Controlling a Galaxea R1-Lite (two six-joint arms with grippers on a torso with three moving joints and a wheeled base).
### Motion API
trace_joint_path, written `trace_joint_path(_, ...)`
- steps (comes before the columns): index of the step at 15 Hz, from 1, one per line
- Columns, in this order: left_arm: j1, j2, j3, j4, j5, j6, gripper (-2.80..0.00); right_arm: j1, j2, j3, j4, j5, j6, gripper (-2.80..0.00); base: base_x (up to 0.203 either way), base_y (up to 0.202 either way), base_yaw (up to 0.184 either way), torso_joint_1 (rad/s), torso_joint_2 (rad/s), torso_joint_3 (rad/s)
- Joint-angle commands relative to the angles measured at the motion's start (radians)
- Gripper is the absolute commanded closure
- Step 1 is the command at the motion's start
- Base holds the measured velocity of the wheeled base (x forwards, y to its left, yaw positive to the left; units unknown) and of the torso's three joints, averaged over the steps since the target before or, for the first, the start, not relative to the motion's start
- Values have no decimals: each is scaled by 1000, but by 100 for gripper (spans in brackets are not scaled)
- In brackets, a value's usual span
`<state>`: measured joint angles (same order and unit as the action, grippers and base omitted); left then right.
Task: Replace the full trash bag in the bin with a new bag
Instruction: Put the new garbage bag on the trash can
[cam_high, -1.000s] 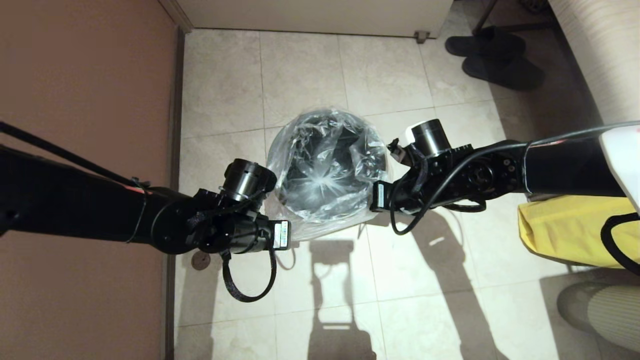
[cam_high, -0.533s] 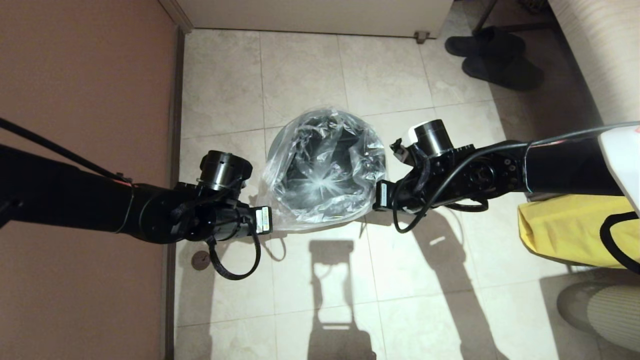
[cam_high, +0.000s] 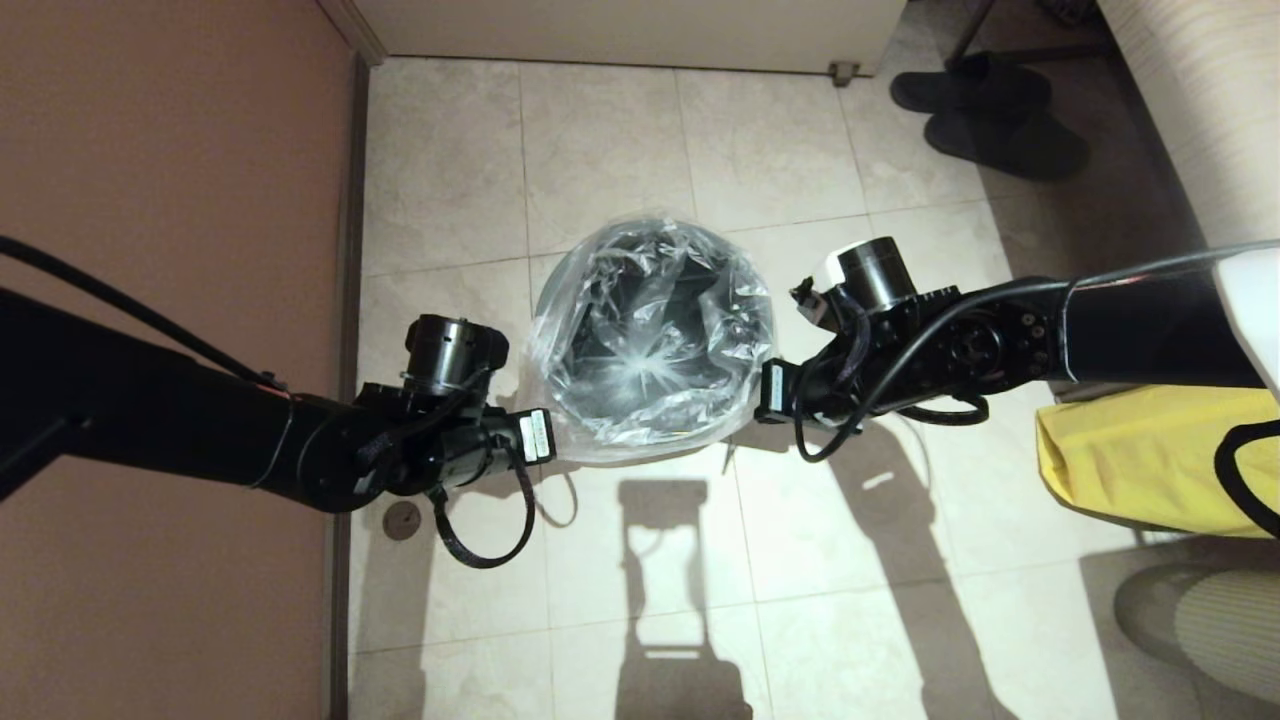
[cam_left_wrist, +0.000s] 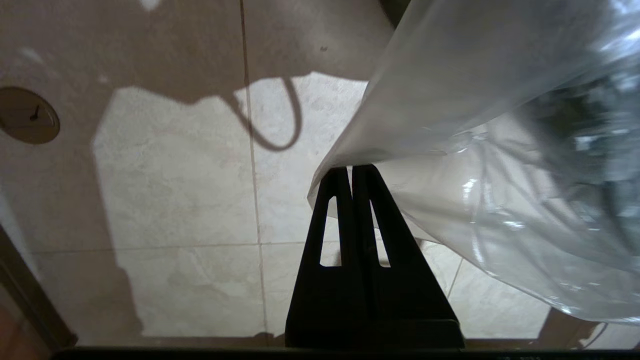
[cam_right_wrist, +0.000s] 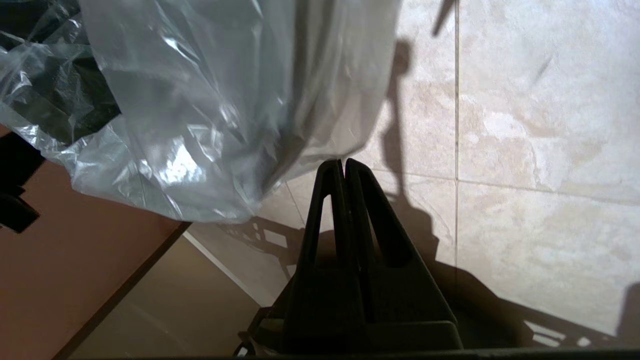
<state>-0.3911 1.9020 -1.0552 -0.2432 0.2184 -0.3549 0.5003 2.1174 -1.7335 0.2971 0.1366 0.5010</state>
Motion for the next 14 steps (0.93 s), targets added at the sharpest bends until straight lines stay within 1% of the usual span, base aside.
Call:
trace_joint_path(1,-4,-48,23,-14,2,-4,0,1,-70,34,27,2,7,0,0,0,0,0,0,0)
trace_joint_path(4,-8,-164,46,-18,1,-6,0,6,-152,95,64,1,8,0,0,0,0,0,0,0)
trace_joint_path(7,-15,-269,79,-17,1,-3,0,9,-226,159,69,-1,10,0,0,0,0,0,0,0)
trace_joint_path(8,-14,-290,74,-21,1,-1,0,8,-248,166,67,-5,11,0,0,0,0,0,0,0)
trace_joint_path(10,-15,-266,14,-18,1,0,0,9,-253,148,43,-6,25,0,0,0,0,0,0,0)
trace_joint_path(11,-20,-244,-35,-12,1,0,0,9,-245,134,11,-3,26,0,0,0,0,0,0,0)
trace_joint_path(14,-76,-154,-206,66,1,2,0,10,-202,107,-32,0,24,0,0,0,0,0,0,0)
